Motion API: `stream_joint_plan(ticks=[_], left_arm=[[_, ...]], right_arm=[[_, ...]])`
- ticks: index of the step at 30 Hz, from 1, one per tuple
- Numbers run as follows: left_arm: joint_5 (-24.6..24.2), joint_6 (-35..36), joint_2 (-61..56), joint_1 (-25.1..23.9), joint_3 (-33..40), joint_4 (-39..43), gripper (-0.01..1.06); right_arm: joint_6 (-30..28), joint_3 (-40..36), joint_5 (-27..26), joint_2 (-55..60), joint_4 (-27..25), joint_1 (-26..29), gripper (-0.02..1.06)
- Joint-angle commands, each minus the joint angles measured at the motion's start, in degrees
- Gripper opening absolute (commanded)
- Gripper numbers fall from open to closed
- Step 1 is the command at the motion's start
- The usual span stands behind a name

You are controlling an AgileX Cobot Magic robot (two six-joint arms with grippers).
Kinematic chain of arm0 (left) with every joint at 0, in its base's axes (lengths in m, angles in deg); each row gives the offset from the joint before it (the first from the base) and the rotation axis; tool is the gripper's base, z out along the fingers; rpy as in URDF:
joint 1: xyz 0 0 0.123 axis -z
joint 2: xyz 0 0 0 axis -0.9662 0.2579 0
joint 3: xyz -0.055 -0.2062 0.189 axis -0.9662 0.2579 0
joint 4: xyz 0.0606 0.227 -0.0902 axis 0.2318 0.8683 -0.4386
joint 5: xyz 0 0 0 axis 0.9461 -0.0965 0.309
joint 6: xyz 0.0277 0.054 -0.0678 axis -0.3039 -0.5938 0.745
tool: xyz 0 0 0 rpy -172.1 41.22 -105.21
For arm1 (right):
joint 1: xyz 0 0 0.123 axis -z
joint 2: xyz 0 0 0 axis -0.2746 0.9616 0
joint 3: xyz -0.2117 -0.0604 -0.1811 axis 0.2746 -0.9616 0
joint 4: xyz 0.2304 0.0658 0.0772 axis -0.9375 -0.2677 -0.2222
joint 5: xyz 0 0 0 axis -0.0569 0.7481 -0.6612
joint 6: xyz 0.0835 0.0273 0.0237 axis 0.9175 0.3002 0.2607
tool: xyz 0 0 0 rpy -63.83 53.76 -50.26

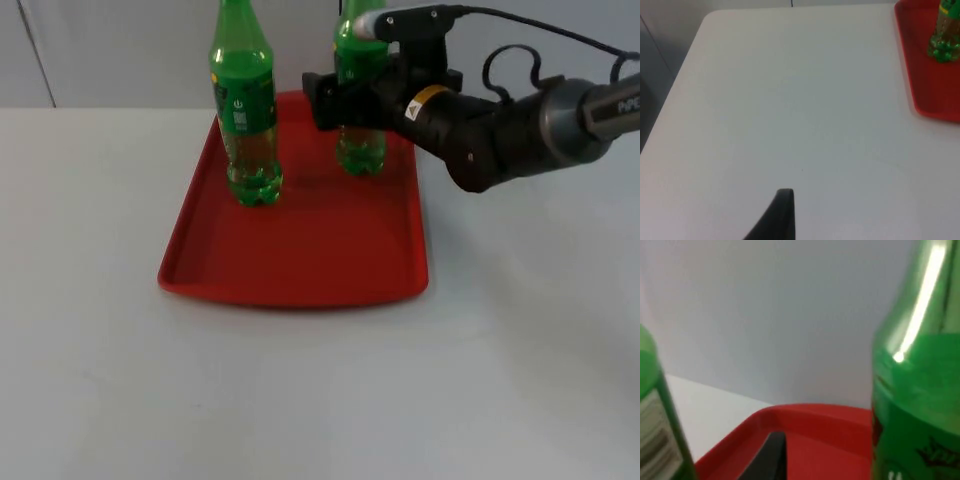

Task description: Place the bottle upright on the tray.

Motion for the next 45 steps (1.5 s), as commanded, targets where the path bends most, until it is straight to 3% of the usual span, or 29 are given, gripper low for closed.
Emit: stream_joint_plan(ticks=[1, 5, 12, 15, 16, 20, 21, 25, 27, 30, 40, 45], left_arm=[[0.61, 0.03, -0.2, -0.05, 0.21, 0.13, 1.05], [0.61, 0.03, -0.2, -0.05, 0.21, 0.13, 1.05], [0.61, 0.03, -0.2, -0.05, 0.21, 0.13, 1.05], [0.61, 0.03, -0.2, -0.05, 0.21, 0.13, 1.05], [0.61, 0.03, -0.2, -0.05, 0.21, 0.13, 1.05], [0.61, 0.03, -0.2, -0.05, 0.21, 0.13, 1.05], [0.61, 0.03, -0.2, -0.05, 0.21, 0.13, 1.05], [0.61, 0.03, -0.2, -0.05, 0.21, 0.13, 1.05], [0.61, 0.03, -0.2, -0.05, 0.21, 0.13, 1.05], [0.61, 0.03, -0.2, -0.05, 0.21, 0.13, 1.05], [0.61, 0.03, -0.2, -0.05, 0.21, 0.13, 1.05], [0.61, 0.03, -0.2, -0.05, 0.21, 0.13, 1.05]], right_arm=[[-1.11, -2.2, 1.56, -2.39, -1.47, -0.15, 1.05], [-9.25, -10.0, 7.03, -9.17, -13.33, -0.49, 1.05], [-16.13, -18.38, 13.09, -17.75, -20.14, -1.19, 1.05], [-15.63, -21.35, 20.98, -22.51, -20.25, -1.19, 1.05], [-15.63, -21.35, 20.98, -22.51, -20.25, -1.19, 1.05], [-15.63, -22.99, 33.34, -28.36, -20.14, -1.19, 1.05], [-15.63, -22.99, 33.34, -28.36, -20.14, -1.19, 1.05], [-15.63, -23.1, 43.16, -32.02, -19.49, -1.19, 1.05], [-15.63, -23.2, 45.36, -33.06, -19.5, -1.19, 1.05], [-15.16, -23.49, 51.67, -36.01, -16.36, -1.19, 1.05], [-11.59, -24.39, 62.33, -41.24, -10.25, -1.19, 1.05], [-10.52, -27.83, 64.75, -44.96, -8.8, -1.19, 1.05]])
